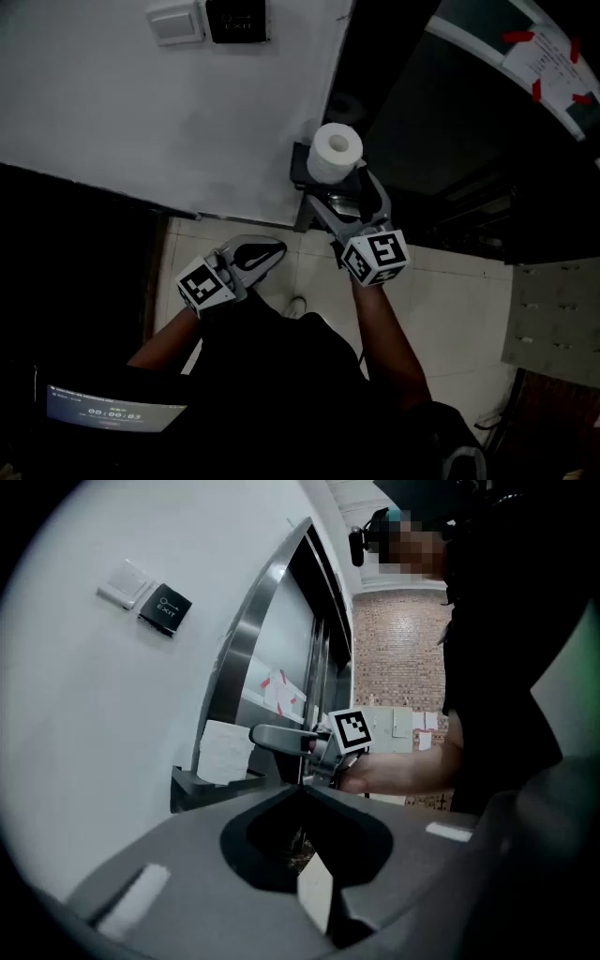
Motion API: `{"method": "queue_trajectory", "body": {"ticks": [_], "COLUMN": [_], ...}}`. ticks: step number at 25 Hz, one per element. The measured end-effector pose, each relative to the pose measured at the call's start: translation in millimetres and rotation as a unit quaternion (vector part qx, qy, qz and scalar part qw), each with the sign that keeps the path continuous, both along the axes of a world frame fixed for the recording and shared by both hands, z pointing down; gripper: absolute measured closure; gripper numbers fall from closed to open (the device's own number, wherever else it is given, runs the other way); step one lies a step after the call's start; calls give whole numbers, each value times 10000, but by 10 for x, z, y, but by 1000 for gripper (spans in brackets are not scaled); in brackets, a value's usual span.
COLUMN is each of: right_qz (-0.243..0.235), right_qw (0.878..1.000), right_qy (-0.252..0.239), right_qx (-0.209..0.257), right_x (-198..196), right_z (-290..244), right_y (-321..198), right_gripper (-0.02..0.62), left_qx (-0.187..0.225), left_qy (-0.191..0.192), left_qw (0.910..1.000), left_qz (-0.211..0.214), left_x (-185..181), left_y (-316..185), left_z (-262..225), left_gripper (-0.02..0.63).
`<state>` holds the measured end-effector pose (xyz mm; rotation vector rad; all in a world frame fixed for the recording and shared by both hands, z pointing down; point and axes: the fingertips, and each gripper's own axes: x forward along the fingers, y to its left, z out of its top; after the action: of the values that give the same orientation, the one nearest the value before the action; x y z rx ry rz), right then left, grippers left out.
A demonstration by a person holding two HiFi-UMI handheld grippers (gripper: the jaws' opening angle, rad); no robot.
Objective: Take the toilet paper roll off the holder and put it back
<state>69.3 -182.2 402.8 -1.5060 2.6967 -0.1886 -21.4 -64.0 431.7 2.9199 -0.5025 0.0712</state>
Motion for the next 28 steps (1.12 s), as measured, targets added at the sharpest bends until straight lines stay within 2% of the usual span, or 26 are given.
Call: {"method": "queue_trajectory", "body": {"ticks": [3, 5, 15, 20, 23, 26, 27, 28], "right_qz": [133, 165, 537, 778, 814, 867, 899, 922], "right_qw": [9998, 9995, 9948, 9924, 9910, 9893, 9886, 9881], "right_qy": [97, 194, 755, 820, 861, 919, 947, 964], "right_qx": [-85, -163, -425, -495, -617, -734, -755, -762], "right_x": [20, 12, -48, -25, -18, 38, 51, 58], "right_z": [20, 47, 152, 178, 222, 263, 276, 284], "right_y": [-137, -207, -639, -764, -810, -807, -814, -820], "right_gripper": [56, 44, 40, 41, 41, 55, 80, 133], "left_qx": [14, 11, 46, 139, 39, 66, 70, 50], "left_qy": [5, 4, 46, 53, 41, 42, 46, 48], "left_qw": [10000, 10000, 10000, 9999, 9999, 9998, 9998, 9998], "left_qz": [-25, -35, -45, -68, -123, -163, -172, -182], "left_x": [-14, -21, -104, -175, -181, -151, -155, -162], "left_y": [-18, -16, -123, -161, -144, -105, -108, -111], "left_z": [4, 13, 92, 160, 125, 106, 106, 103], "left_gripper": [601, 601, 601, 601, 601, 601, 601, 601]}}
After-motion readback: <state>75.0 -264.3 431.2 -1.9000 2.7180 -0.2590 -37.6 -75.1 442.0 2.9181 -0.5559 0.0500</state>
